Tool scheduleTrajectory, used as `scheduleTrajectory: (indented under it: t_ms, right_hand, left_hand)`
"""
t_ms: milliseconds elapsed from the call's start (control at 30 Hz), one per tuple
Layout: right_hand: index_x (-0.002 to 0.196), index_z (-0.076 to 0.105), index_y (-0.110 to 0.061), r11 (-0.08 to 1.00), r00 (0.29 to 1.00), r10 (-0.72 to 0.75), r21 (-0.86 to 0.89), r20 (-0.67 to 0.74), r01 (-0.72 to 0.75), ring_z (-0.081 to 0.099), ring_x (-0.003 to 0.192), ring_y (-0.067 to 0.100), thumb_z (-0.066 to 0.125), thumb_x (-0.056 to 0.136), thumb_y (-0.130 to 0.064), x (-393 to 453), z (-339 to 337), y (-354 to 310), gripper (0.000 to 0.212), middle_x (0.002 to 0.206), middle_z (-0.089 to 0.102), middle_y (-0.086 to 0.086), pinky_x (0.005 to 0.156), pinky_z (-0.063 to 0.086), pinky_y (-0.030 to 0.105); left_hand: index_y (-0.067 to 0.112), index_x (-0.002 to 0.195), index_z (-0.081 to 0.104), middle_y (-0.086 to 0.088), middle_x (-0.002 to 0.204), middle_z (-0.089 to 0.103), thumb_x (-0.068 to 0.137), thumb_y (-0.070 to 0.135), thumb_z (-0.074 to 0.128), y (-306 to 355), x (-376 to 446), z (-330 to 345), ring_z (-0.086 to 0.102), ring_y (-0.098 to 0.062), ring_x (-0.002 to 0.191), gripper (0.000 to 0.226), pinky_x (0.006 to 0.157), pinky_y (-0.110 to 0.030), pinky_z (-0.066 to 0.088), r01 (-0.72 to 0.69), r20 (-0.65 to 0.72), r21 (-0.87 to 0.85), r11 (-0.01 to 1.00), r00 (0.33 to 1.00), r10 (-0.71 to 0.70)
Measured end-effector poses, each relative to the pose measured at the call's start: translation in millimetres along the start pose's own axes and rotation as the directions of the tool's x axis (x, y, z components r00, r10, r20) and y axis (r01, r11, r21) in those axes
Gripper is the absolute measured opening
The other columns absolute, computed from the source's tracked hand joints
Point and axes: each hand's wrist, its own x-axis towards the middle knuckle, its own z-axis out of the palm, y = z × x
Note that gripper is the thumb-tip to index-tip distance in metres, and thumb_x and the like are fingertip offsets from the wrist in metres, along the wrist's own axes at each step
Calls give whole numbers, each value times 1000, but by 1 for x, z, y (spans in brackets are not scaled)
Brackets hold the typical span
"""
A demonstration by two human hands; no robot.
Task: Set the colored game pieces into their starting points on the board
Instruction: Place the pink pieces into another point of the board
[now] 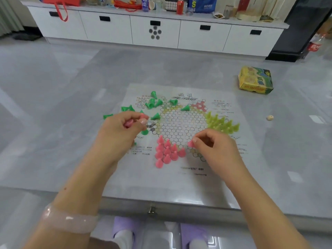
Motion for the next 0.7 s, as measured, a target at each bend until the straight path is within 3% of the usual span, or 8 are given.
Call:
scheduleTrajectory:
  t_ms: [133,267,333,500,700]
  right_hand:
    - [78,67,-23,999,1000,13,-36,-15,-13,60,71,-4,62,83,-18,1,-7,16,9,76,70,-12,64,45,12]
    - [78,66,-23,996,999,-43,-74,-3,43,58,71,-10,63,83,-16,5,-10,15,9,73,68,-16,62,41,2]
    - [77,65,-25,988,996,-88,-128,33,92,60,72,-7,62,83,-16,4,-5,12,12,73,69,-17,64,44,7]
    - [76,65,-25,961,991,-115,-246,67,128,63,72,5,62,82,-16,5,3,12,11,72,68,-16,72,53,36]
    - [79,66,-22,947,988,-133,-282,84,151,61,75,11,63,82,-21,5,3,13,4,78,69,-9,72,51,36]
  left_hand:
    - [36,78,66,-4,78,66,84,23,62,6,2,-5,54,-8,64,14,59,-22,38,-75,14,114,991,997,74]
    - [33,81,66,14,71,56,83,25,62,3,0,-1,50,1,68,9,60,-10,35,-97,42,263,960,995,89]
    - [30,89,67,18,75,55,85,25,61,0,0,5,49,6,72,10,59,-3,34,-99,69,314,944,994,81]
    - [25,104,67,21,79,53,89,26,54,1,3,11,46,13,77,20,60,9,30,-143,104,362,921,988,113]
    - [23,108,66,25,77,48,90,22,52,3,1,16,44,13,74,23,63,9,29,-199,129,397,896,979,160]
